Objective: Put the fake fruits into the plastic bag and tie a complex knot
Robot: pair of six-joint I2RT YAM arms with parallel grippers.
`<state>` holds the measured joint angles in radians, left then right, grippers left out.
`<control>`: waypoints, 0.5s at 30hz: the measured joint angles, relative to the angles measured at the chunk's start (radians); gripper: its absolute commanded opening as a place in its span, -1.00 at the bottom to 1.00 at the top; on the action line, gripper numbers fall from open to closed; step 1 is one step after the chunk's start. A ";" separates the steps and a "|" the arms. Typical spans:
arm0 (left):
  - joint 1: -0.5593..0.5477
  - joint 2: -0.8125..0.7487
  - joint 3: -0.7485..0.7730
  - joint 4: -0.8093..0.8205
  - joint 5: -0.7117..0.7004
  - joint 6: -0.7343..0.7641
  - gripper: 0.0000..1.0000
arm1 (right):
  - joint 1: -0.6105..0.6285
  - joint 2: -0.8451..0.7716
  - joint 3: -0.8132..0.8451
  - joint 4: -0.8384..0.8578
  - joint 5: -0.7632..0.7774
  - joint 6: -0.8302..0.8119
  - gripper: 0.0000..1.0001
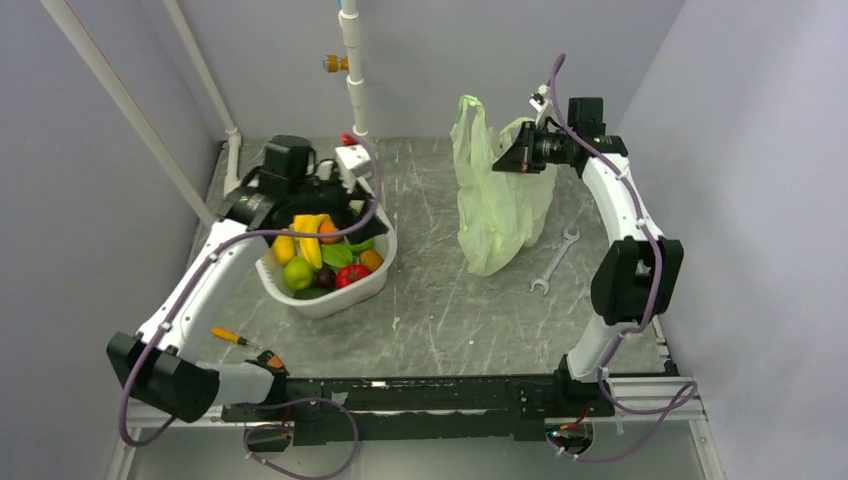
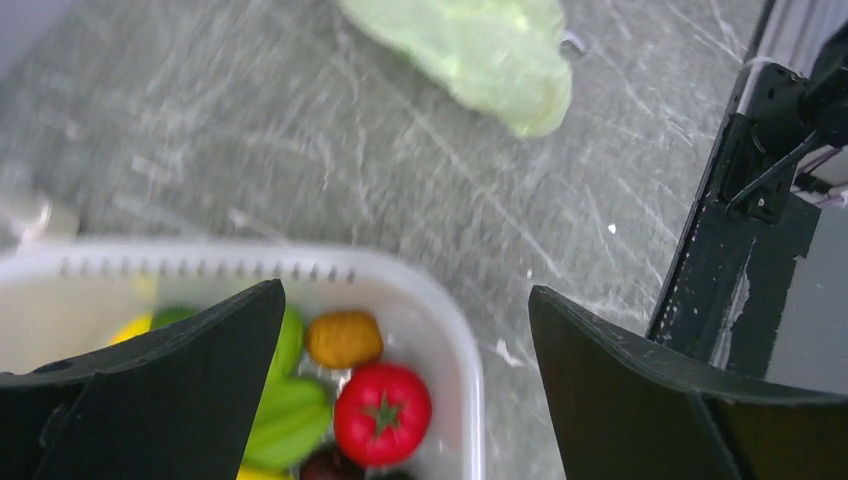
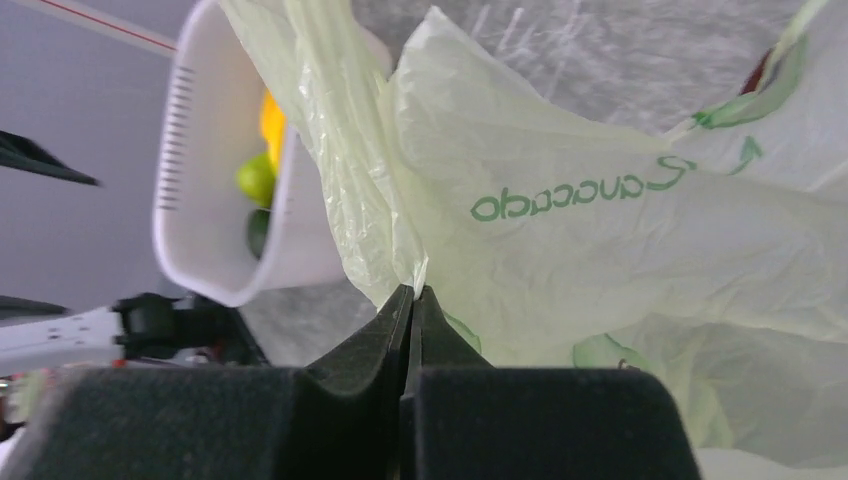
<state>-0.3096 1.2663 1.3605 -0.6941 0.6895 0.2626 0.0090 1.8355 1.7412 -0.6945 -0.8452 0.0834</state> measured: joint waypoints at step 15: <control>-0.388 0.361 0.005 0.328 -0.124 -0.081 0.47 | -0.002 -0.221 -0.415 0.473 -0.016 0.508 -1.00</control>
<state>-0.6971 1.6276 1.3659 -0.3664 0.5659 0.1818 0.0071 1.6146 1.3262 -0.2218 -0.8612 0.5911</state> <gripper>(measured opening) 0.990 0.007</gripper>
